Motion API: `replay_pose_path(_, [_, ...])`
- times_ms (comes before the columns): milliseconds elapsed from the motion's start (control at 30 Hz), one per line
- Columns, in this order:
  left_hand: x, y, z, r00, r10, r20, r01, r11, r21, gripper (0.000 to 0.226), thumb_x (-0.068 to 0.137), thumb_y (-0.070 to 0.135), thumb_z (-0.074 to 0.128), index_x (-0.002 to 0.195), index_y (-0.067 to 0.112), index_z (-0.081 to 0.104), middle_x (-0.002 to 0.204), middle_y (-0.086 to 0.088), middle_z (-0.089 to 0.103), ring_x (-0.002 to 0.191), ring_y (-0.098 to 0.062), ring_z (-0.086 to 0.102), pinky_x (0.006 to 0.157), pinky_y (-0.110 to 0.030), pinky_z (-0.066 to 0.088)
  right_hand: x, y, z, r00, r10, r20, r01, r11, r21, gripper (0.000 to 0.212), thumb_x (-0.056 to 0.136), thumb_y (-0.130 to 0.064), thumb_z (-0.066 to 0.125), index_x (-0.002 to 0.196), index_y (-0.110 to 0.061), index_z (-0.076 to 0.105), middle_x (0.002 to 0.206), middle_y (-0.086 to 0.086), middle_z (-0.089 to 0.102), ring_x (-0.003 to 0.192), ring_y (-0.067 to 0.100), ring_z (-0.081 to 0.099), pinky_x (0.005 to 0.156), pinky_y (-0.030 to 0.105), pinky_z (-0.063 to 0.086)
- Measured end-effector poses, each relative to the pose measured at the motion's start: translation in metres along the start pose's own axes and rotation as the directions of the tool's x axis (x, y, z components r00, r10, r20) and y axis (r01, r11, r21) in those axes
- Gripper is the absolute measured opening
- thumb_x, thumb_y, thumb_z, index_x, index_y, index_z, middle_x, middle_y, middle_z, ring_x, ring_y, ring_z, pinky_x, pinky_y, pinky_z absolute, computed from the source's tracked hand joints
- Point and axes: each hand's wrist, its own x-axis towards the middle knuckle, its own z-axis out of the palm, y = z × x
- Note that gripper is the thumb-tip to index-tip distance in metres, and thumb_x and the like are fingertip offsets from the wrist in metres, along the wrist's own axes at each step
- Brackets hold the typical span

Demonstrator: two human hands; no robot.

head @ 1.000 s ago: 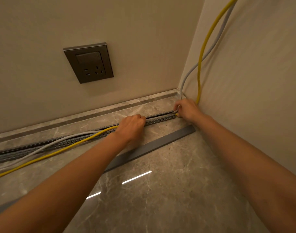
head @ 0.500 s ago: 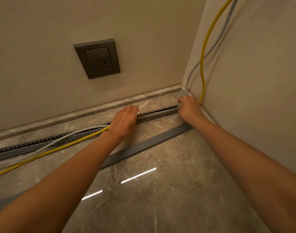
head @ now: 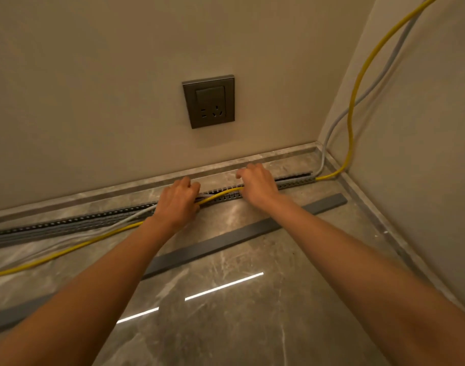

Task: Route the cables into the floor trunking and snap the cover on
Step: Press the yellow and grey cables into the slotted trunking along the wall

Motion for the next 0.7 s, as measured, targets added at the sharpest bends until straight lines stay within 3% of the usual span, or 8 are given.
replay_pose_path(167, [-0.007,-0.008,0.006,0.998,0.046,-0.046,-0.044,0.998,0.048,0.026,0.093,0.011,0.047,0.117,0.004,0.052,0.118,-0.018,0.054,0.107,-0.034,0.051,0.082,-0.041,0.044,0.003,-0.018,0.007,0.999,-0.005,0.036,0.003,0.999,0.046,0.023,0.088,0.001,0.057,0.108,-0.004,0.065,0.116,0.017,0.062,0.107,0.032,0.057,0.087,0.040,0.051])
replay_pose_path(400, [0.001,-0.023,-0.002,0.984,0.176,-0.002,-0.175,0.983,0.045,0.024,0.096,0.011,0.046,0.116,0.007,0.058,0.112,-0.016,0.058,0.097,-0.034,0.057,0.071,-0.040,0.046,0.002,-0.016,0.008,1.000,0.023,0.014,-0.025,0.991,0.131,0.017,0.085,-0.004,0.062,0.102,-0.006,0.065,0.116,0.015,0.059,0.106,0.030,0.056,0.085,0.036,0.047])
replay_pose_path(567, [0.005,-0.028,0.000,0.988,0.149,-0.046,-0.151,0.987,-0.048,0.025,0.092,0.008,0.053,0.114,0.009,0.064,0.110,-0.016,0.060,0.098,-0.035,0.058,0.073,-0.040,0.050,-0.001,-0.011,0.005,0.998,0.057,-0.010,-0.054,0.983,0.177,0.016,0.087,-0.011,0.062,0.101,-0.008,0.069,0.115,0.013,0.057,0.106,0.028,0.055,0.085,0.036,0.046])
replay_pose_path(700, [0.005,-0.027,0.000,0.989,0.113,-0.093,-0.115,0.993,-0.022,0.018,0.089,0.004,0.055,0.106,0.005,0.062,0.108,-0.017,0.063,0.095,-0.035,0.059,0.071,-0.040,0.050,0.000,-0.014,0.005,0.997,0.075,0.006,-0.075,0.987,0.143,0.018,0.090,-0.008,0.057,0.102,-0.008,0.070,0.111,0.014,0.064,0.103,0.029,0.059,0.082,0.036,0.048])
